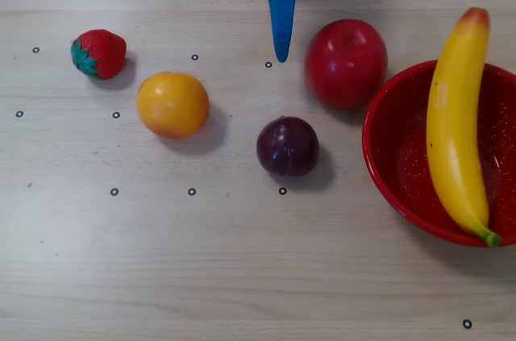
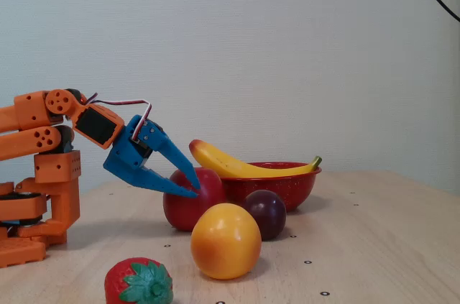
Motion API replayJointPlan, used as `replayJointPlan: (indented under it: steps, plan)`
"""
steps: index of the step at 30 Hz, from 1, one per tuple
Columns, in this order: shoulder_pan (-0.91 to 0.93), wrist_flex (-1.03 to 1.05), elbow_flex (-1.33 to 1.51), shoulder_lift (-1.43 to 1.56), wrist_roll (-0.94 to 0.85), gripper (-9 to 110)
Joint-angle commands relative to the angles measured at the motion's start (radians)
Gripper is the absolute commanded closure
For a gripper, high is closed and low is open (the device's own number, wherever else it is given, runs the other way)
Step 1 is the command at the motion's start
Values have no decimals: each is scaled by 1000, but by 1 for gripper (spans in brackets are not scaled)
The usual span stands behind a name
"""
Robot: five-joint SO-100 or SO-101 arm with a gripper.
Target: Put the banana in the red bowl.
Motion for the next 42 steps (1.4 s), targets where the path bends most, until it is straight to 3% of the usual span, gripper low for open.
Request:
replayJointPlan:
  steps: [1, 11, 42]
  plan:
    - [-35, -34, 21, 18, -46, 101]
    - [-38, 87, 21, 18, -89, 101]
    - [-69, 98, 21, 18, -158, 101]
